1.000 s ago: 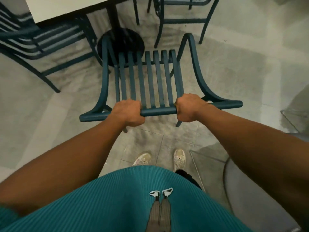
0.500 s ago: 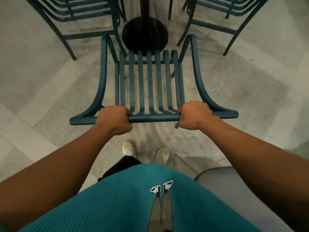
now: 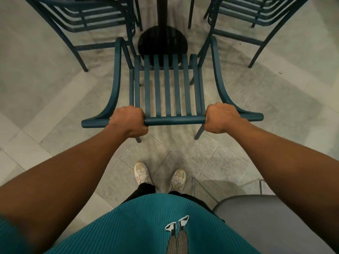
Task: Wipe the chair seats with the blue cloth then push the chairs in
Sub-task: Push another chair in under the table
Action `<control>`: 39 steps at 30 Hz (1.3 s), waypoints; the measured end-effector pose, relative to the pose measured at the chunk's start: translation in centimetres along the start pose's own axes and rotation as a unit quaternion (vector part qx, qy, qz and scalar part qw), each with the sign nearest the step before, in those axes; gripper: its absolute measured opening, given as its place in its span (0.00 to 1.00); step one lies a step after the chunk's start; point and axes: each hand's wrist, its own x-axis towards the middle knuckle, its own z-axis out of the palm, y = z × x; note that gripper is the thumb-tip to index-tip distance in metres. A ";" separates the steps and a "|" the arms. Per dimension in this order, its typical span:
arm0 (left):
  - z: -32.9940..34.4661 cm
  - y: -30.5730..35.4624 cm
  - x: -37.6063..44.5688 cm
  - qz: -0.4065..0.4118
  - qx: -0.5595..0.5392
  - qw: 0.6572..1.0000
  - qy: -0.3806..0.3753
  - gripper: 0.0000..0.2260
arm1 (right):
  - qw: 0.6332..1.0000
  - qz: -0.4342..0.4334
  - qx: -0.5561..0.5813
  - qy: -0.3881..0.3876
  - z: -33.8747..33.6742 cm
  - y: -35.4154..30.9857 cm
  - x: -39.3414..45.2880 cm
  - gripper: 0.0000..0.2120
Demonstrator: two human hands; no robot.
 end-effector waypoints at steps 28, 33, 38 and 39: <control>-7.2 -1.0 13.7 -0.021 0.002 0.998 0.053 0.15 | 0.999 -0.009 -0.011 0.052 -8.3 5.4 13.2 0.11; -8.1 -1.7 14.9 -0.029 0.008 0.998 0.062 0.13 | 0.998 -0.007 -0.020 0.058 -9.2 5.5 14.5 0.09; -8.0 -2.0 15.6 -0.037 -0.009 0.996 0.076 0.14 | 0.997 0.000 -0.031 0.076 -9.3 5.7 15.2 0.13; -7.9 -2.0 15.5 -0.039 -0.023 0.995 0.084 0.16 | 0.996 0.006 -0.023 0.087 -9.2 5.7 15.1 0.16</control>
